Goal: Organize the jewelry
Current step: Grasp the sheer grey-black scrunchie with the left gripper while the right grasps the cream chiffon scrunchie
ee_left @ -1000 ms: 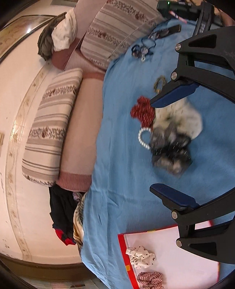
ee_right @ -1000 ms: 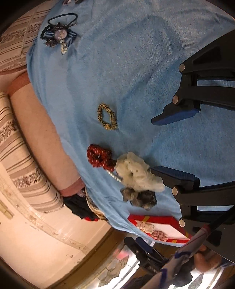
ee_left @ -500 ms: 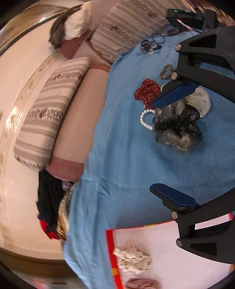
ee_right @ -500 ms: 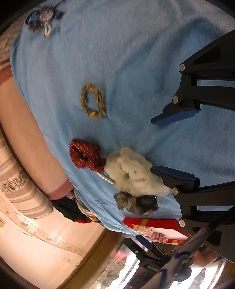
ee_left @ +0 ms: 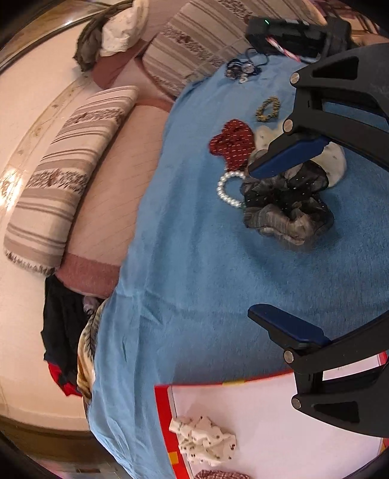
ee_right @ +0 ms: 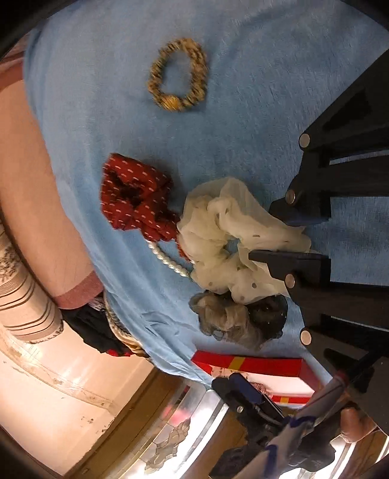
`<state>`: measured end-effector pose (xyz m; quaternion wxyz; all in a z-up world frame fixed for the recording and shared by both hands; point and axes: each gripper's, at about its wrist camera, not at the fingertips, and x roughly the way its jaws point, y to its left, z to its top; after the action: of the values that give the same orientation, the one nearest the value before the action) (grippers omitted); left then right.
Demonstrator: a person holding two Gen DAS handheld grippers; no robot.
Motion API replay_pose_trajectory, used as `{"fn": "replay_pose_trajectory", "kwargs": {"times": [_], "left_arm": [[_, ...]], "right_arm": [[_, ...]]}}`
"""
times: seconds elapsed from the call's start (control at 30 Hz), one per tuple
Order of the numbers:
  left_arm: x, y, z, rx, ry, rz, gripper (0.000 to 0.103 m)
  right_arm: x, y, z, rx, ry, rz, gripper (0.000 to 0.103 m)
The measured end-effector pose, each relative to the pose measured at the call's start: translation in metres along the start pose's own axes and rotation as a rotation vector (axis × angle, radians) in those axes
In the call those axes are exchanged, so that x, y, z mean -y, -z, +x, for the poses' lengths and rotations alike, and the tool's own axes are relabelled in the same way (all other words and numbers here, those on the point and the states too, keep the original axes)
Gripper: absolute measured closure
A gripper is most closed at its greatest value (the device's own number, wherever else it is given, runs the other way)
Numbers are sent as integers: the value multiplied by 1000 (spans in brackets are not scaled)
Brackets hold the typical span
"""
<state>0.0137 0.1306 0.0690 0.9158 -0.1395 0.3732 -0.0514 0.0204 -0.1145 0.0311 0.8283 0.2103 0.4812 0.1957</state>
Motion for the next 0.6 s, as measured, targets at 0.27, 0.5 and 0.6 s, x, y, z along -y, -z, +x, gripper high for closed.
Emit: {"fn": "replay_pose_trajectory", "kwargs": {"times": [0.27, 0.5, 0.6], "left_arm": [[26, 16, 34, -104, -4, 100, 18], [33, 29, 66, -165, -47, 124, 33], [36, 30, 72, -172, -61, 134, 52]], "right_arm": [[6, -2, -64, 155, 257, -73, 90], [6, -1, -54, 101, 201, -45, 87], [9, 1, -54, 96, 182, -26, 82]]}}
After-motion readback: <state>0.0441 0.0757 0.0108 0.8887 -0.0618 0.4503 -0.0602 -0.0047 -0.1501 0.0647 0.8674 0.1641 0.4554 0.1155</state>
